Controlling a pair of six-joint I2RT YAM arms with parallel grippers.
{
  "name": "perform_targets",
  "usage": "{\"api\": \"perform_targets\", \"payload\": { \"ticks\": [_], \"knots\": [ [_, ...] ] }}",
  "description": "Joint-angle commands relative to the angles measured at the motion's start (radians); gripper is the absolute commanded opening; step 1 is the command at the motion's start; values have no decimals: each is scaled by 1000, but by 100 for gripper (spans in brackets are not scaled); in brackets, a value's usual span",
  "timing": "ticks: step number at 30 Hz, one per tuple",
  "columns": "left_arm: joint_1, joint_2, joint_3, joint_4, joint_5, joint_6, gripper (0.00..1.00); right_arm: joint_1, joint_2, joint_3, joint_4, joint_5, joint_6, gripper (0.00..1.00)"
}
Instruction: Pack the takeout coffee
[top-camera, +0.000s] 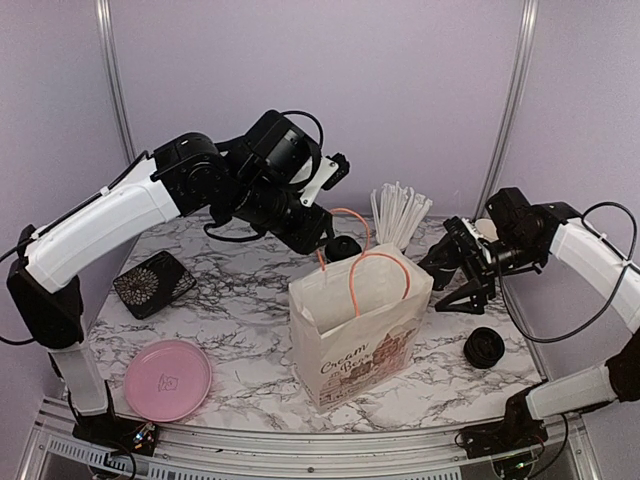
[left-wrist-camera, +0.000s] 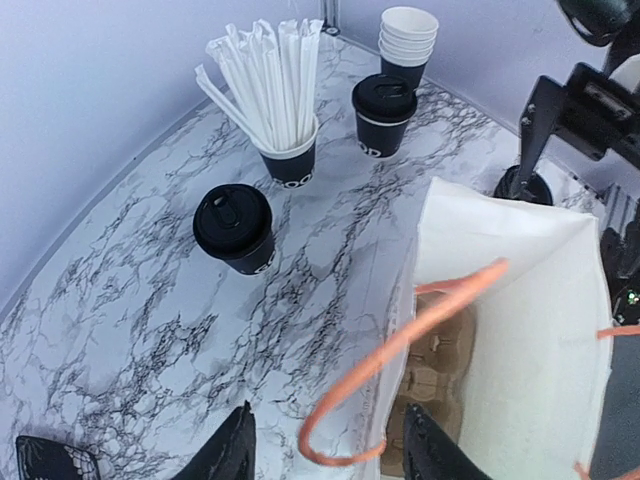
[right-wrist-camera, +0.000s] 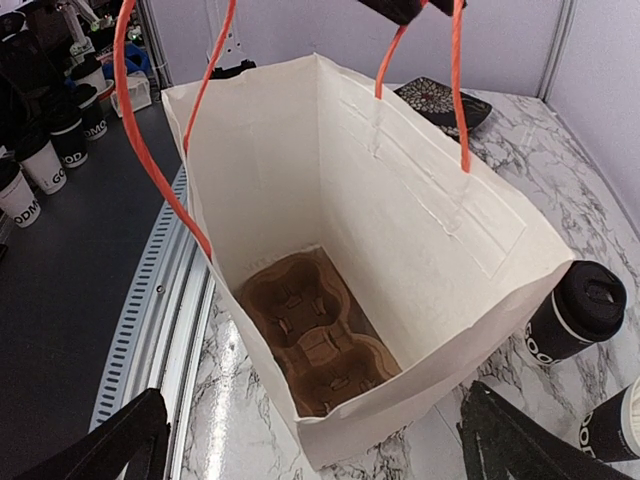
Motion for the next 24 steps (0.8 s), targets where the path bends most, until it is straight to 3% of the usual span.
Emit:
{"api": "perform_targets", "payload": {
  "ticks": [1,2,6,9,15,24],
  "knots": [
    [50,57,66,21,21,53,19,9,-29,25,9,-19,11,99],
    [58,64,84,21,8,68,0,9,-32,25,13,-17,13,99],
    [73,72,148,37,-55,145,0,8,-32,30,35,-13,35,98],
    [71,66,167,41,17,148,0,3,-35,22,115,15,119,97],
    [17,45,58,53,154,144,0,-18,-39,-3,187,30,177,97],
    [-145,6,-60,55,158,147,0,-23,-20,2,189,30,182,97]
  ]
}}
